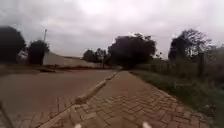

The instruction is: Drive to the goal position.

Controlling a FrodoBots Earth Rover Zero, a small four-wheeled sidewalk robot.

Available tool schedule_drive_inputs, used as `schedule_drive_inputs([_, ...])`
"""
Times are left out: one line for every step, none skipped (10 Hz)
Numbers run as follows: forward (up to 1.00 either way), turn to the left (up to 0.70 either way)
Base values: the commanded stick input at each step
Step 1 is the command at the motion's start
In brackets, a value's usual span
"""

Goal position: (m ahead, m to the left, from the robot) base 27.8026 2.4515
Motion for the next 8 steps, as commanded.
schedule_drive_inputs([0.70, -0.35])
schedule_drive_inputs([0.70, -0.35])
schedule_drive_inputs([0.70, 0.00])
schedule_drive_inputs([0.70, 0.00])
schedule_drive_inputs([0.70, 0.00])
schedule_drive_inputs([0.70, 0.00])
schedule_drive_inputs([0.70, 0.00])
schedule_drive_inputs([0.70, 0.00])
